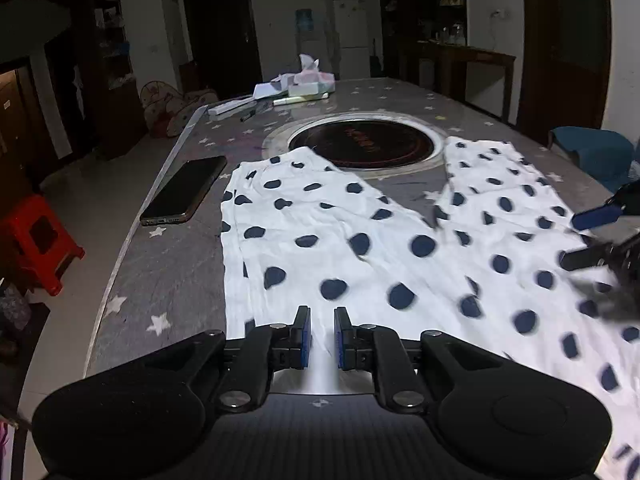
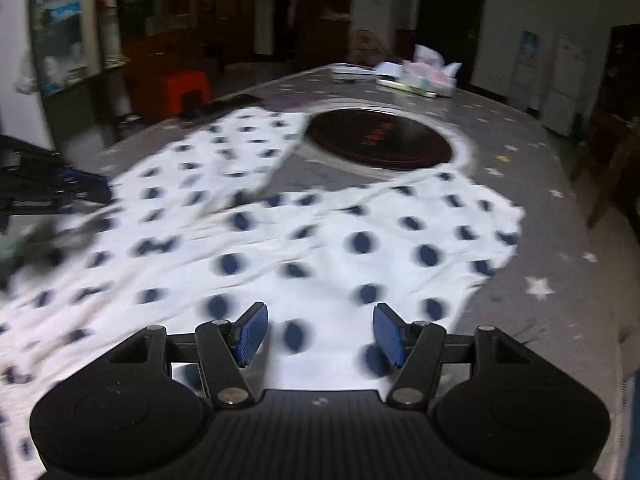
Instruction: Fold clothes
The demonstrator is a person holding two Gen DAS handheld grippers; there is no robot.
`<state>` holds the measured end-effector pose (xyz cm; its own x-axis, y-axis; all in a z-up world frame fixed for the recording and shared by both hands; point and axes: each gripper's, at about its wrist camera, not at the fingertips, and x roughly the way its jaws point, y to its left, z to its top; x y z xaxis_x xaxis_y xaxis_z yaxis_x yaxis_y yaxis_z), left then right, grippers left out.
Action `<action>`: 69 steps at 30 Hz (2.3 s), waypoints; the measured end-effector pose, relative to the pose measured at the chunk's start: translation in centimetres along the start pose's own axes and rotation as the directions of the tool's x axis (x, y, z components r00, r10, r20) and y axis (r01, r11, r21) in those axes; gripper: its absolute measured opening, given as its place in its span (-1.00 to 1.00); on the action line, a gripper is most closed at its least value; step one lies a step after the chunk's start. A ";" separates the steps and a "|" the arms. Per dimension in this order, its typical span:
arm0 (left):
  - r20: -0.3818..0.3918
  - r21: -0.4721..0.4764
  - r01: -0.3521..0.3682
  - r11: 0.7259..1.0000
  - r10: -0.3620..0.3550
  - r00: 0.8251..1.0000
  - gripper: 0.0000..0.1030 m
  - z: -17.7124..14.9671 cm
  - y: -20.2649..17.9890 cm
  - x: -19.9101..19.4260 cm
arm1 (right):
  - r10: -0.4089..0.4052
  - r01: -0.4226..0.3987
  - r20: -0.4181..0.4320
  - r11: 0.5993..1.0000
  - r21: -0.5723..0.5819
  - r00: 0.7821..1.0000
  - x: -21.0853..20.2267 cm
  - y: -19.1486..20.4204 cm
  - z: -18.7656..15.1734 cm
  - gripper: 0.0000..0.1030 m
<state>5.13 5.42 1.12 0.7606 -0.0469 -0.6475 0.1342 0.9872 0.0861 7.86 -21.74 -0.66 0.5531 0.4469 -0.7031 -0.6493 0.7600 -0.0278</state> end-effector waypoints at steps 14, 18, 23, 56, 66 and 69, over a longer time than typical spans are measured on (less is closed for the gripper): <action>-0.021 0.001 0.015 1.000 -0.015 1.000 -0.72 -5.7 -0.9 -3.2 | 0.077 -0.080 -0.032 0.994 -0.075 0.996 -3.5 5.1 -4.3 0.17; -0.029 -0.005 0.014 1.000 -0.015 0.999 -0.72 -5.9 -0.6 -3.7 | 0.085 -0.087 -0.029 0.995 -0.040 0.996 -3.8 4.2 -4.1 0.18; -0.046 -0.039 0.023 0.999 -0.024 0.999 -0.68 -5.2 -0.1 -3.7 | 0.093 -0.093 -0.015 0.996 -0.005 0.996 -4.0 2.9 -3.3 0.18; -0.110 0.129 0.540 0.832 -0.529 0.841 -0.64 -1.9 -14.7 -1.0 | -0.192 0.188 -0.029 0.909 0.372 0.981 5.5 -15.7 3.3 -0.17; -0.124 0.130 0.585 0.800 -0.573 0.810 -0.64 -1.6 -14.6 -0.7 | -0.288 0.281 -0.046 0.869 0.407 0.957 8.6 -19.1 5.2 -0.42; -0.123 0.132 0.608 0.783 -0.596 0.793 -0.64 -1.4 -14.8 -0.8 | -0.301 0.292 -0.042 0.867 0.403 0.953 9.2 -19.4 5.5 -0.74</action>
<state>1.67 -8.95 -0.68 0.4454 -0.6070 -0.6582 0.6517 0.7238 -0.2265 28.42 -29.74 -2.69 0.7003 0.1769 -0.6916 -0.1913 0.9799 0.0570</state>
